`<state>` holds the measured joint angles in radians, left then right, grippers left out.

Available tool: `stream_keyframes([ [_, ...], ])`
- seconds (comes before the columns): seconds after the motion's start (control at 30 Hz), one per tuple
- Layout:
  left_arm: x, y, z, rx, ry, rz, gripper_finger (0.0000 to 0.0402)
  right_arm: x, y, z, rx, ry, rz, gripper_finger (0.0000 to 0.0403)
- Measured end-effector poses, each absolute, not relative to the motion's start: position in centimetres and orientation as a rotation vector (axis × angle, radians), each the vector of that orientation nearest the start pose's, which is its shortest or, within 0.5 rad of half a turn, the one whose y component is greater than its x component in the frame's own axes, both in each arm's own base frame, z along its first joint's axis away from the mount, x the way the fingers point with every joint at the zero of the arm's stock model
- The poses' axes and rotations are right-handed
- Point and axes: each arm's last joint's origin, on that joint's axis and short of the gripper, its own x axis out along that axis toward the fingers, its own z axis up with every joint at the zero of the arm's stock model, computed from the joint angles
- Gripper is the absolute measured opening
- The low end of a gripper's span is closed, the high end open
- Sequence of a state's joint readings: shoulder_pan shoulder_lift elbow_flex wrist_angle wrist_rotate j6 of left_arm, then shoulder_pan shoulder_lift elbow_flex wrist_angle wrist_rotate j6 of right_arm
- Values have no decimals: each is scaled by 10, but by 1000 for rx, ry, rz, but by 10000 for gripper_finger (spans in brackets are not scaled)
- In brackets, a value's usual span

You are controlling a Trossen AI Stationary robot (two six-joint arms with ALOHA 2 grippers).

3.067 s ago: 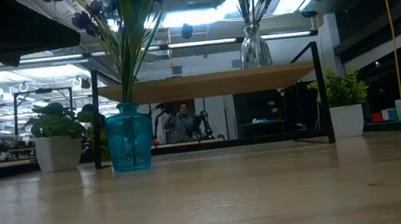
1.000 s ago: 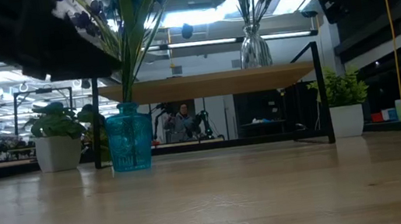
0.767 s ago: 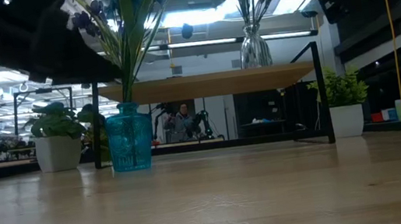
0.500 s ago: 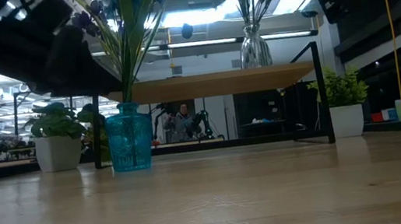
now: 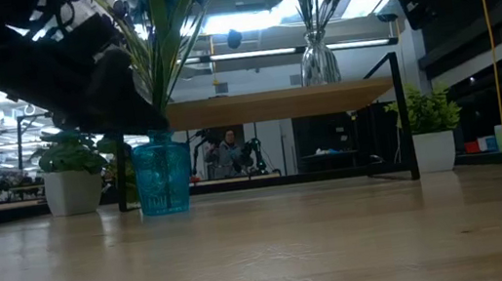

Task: Pick and place flowers into a vace then onto a shelf
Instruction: Put the transparent blue vase on top of the shelf

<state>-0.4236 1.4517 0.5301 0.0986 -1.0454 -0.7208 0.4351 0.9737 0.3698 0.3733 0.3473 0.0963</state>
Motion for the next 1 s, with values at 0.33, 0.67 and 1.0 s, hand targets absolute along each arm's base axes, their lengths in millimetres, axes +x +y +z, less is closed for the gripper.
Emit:
stream_keyframes([
  [0.33,234,-65,145,-149,401,763,272,185,75,210,8,217,77,8],
  [0.67,237,-56,144,-180,429,764,272,185,75,210,8,217,77,8],
  [1.0,237,-54,144,-188,436,764,259,185,75,210,7,217,77,8],
])
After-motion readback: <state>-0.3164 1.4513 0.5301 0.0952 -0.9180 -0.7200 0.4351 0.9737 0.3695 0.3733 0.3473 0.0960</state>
